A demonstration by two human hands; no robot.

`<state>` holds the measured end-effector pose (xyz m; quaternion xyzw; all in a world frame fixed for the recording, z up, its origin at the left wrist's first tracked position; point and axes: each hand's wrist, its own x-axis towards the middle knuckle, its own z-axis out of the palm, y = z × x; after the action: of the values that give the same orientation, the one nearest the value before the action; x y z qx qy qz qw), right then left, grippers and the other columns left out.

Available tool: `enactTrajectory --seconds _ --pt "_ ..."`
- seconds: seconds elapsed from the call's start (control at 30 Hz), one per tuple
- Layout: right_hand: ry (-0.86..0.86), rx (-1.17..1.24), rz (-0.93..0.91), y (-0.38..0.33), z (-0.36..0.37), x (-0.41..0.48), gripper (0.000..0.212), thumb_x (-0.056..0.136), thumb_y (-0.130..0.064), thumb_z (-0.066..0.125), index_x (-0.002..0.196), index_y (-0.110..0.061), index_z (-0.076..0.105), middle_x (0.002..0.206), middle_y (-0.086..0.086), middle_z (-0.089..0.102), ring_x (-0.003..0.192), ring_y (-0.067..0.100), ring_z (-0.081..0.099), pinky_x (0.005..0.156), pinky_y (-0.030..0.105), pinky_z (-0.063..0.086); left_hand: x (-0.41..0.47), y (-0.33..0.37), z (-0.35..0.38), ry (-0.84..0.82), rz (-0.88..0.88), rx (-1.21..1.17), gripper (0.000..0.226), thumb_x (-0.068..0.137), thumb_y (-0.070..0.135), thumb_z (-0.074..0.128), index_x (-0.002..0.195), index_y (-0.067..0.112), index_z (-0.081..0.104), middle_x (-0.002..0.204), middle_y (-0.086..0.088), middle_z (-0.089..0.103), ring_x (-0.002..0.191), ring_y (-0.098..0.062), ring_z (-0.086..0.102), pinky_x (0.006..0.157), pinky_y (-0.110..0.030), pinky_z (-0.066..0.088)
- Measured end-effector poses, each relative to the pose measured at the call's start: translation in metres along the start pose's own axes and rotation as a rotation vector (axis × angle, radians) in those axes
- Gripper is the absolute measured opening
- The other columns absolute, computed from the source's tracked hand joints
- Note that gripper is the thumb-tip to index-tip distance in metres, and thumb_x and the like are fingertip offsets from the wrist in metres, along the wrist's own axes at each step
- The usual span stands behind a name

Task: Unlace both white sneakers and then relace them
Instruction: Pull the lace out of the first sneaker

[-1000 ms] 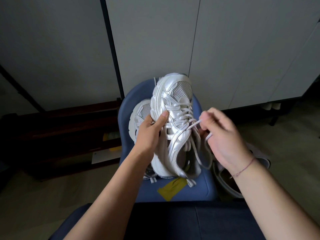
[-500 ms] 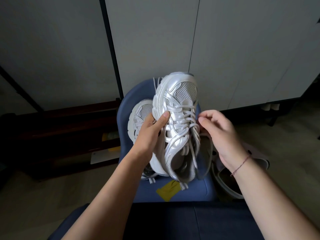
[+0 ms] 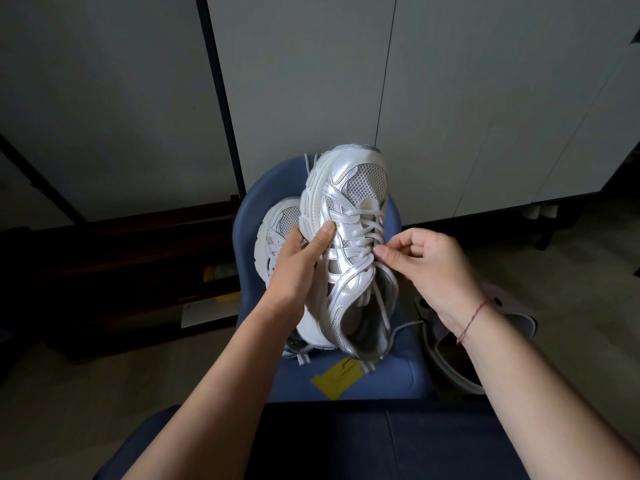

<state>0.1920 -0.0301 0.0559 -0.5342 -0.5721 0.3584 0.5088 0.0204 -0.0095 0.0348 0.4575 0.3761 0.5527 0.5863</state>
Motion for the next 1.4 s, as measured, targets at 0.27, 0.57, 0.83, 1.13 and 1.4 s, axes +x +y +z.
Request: enactTrajectory --seconds 0.27,0.57,0.83,1.13,1.4 --pt "-0.077 -0.309 -0.147 0.002 -0.005 0.003 0.016 0.092 -0.026 0.057 0.076 -0.021 0.058 0.073 -0.006 0.061 0.068 0.006 0.054 0.064 0.017 0.040 0.004 -0.004 -0.001 0.030 -0.020 0.028 0.039 0.095 0.029 0.058 0.131 0.014 0.055 0.120 -0.007 0.069 0.110 -0.024 0.067 0.103 -0.049 0.047" --pt "0.093 -0.300 -0.299 -0.005 -0.005 -0.001 0.014 0.093 -0.016 0.055 0.080 -0.009 0.053 0.072 0.002 0.060 0.066 0.011 0.052 0.062 0.016 0.038 0.006 -0.002 -0.001 0.024 -0.017 0.045 0.036 0.095 0.029 0.058 0.128 0.013 0.058 0.117 -0.008 0.070 0.108 -0.026 0.068 0.102 -0.050 0.047" --pt "-0.065 0.704 0.106 -0.013 -0.014 -0.002 0.022 0.066 -0.014 0.070 0.081 -0.014 0.053 0.061 -0.007 0.051 0.049 0.002 0.041 0.049 0.011 0.036 0.004 0.000 -0.001 -0.009 -0.020 0.023 0.038 0.093 0.031 0.062 0.126 0.013 0.058 0.119 -0.010 0.069 0.111 -0.028 0.066 0.104 -0.052 0.045" --pt "-0.070 0.337 0.036 0.005 -0.005 -0.004 0.017 0.068 -0.033 0.072 0.073 -0.017 0.069 0.073 -0.004 0.068 0.072 0.008 0.060 0.074 0.023 0.048 0.003 -0.002 -0.001 -0.006 -0.063 -0.005 0.039 0.091 0.033 0.063 0.124 0.013 0.059 0.118 -0.012 0.069 0.110 -0.030 0.066 0.104 -0.052 0.045" --pt "-0.031 0.297 0.152 -0.007 -0.019 -0.002 0.024 0.083 -0.024 0.061 0.066 -0.009 0.054 0.048 -0.007 0.047 0.040 0.004 0.037 0.041 0.014 0.030 0.002 0.000 -0.003 0.006 -0.030 0.048 0.030 0.095 0.027 0.059 0.123 0.016 0.059 0.116 -0.006 0.071 0.108 -0.024 0.067 0.103 -0.048 0.047"
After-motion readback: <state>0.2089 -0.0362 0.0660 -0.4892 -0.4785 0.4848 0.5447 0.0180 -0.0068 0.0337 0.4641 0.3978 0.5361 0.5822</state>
